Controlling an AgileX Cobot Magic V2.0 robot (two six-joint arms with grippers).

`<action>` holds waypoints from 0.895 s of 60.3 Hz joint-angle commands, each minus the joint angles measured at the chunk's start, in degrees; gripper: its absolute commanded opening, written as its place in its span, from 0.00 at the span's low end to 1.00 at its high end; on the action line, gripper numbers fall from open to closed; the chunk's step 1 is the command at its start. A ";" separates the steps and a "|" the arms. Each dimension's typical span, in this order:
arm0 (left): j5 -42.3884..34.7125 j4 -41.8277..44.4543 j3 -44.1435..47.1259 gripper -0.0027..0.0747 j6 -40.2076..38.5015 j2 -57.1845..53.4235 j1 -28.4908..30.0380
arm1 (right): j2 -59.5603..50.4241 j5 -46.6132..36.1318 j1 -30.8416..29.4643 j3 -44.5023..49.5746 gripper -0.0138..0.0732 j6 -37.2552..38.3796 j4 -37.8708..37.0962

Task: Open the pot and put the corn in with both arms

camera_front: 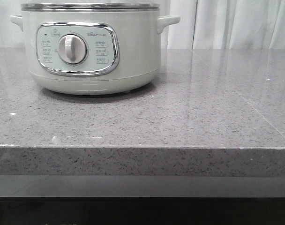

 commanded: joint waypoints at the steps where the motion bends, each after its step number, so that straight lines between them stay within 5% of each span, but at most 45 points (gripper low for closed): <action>1: -4.86 -0.54 0.55 0.01 0.08 -0.99 0.08 | -1.23 -8.56 -0.36 0.37 0.08 -0.60 0.28; 36: -4.86 -0.54 0.55 0.01 0.08 -0.99 0.08 | -1.23 -11.93 -0.49 0.21 0.08 -0.03 0.19; 48: -4.86 -0.54 0.55 0.01 0.08 -0.88 0.08 | -1.23 -13.64 -0.55 0.21 0.08 13.57 -14.00; 54: -4.86 -0.54 0.55 0.01 0.08 -0.88 0.08 | -1.23 -13.84 -0.55 0.21 0.08 15.29 -13.69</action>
